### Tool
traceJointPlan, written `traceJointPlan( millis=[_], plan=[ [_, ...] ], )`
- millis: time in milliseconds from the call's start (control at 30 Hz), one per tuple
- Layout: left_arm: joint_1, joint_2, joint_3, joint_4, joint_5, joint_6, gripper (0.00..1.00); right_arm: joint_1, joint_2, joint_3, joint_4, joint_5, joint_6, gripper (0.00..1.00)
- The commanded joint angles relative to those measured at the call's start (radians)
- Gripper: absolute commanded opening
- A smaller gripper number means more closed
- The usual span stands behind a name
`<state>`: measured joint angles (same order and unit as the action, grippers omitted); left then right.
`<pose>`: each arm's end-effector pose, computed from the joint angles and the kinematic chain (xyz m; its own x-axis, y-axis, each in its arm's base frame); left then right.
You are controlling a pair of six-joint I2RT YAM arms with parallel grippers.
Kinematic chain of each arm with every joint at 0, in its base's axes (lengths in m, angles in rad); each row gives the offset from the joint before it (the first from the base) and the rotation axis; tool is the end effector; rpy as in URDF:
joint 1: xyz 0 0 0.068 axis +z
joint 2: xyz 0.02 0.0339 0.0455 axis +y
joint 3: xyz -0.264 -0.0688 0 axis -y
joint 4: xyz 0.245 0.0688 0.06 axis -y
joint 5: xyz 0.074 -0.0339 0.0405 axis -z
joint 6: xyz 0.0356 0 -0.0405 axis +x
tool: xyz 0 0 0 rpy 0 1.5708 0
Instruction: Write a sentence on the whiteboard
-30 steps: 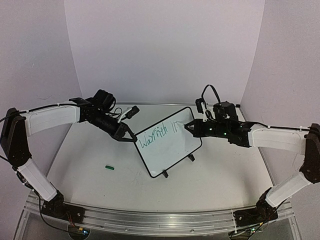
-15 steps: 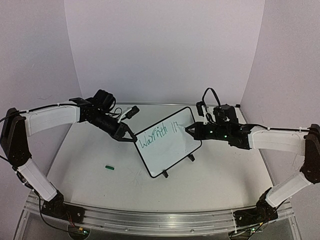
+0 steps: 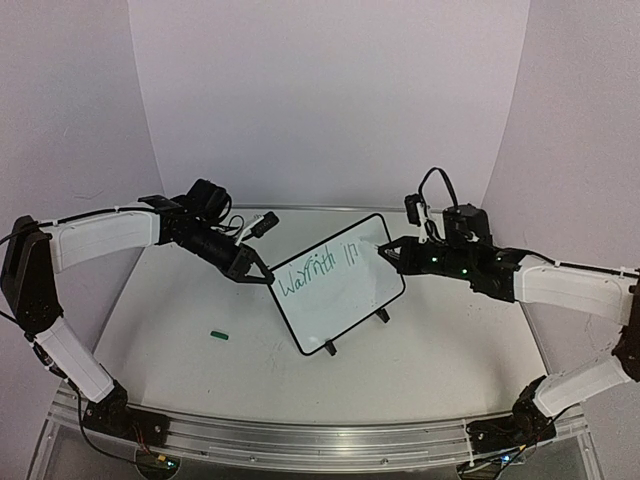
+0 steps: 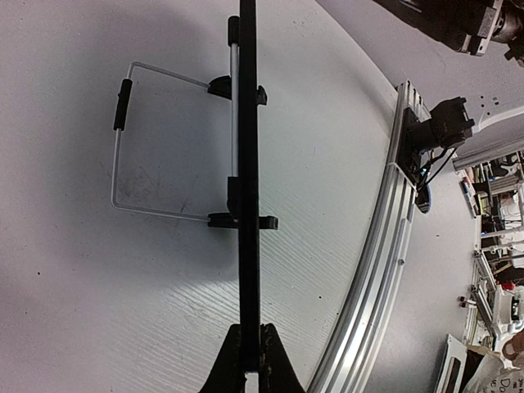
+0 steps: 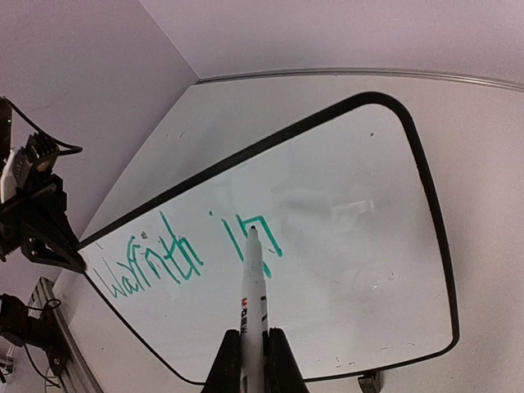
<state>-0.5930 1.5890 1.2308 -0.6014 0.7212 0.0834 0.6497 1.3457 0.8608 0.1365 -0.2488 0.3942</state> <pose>0.2631 -0.2056 0.2653 -0.6156 0.4903 -0.6169 0.7879 0.3715 -0.4911 0.2398 0.1932 0.2727 -0.5470 0.0519 -0.8355 -0.6071 0.6626 0.4386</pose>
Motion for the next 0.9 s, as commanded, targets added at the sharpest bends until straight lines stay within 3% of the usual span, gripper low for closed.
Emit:
traceJointPlan(
  millis=[0, 867],
  plan=[
    [-0.037, 0.017, 0.015, -0.047, -0.011, 0.050, 0.00, -0.018, -0.009, 0.020, -0.006, 0.020, -0.023, 0.00],
    [-0.038, 0.023, 0.015, -0.048, -0.012, 0.050, 0.00, -0.048, 0.098, 0.087, -0.005, 0.021, -0.059, 0.00]
  ],
)
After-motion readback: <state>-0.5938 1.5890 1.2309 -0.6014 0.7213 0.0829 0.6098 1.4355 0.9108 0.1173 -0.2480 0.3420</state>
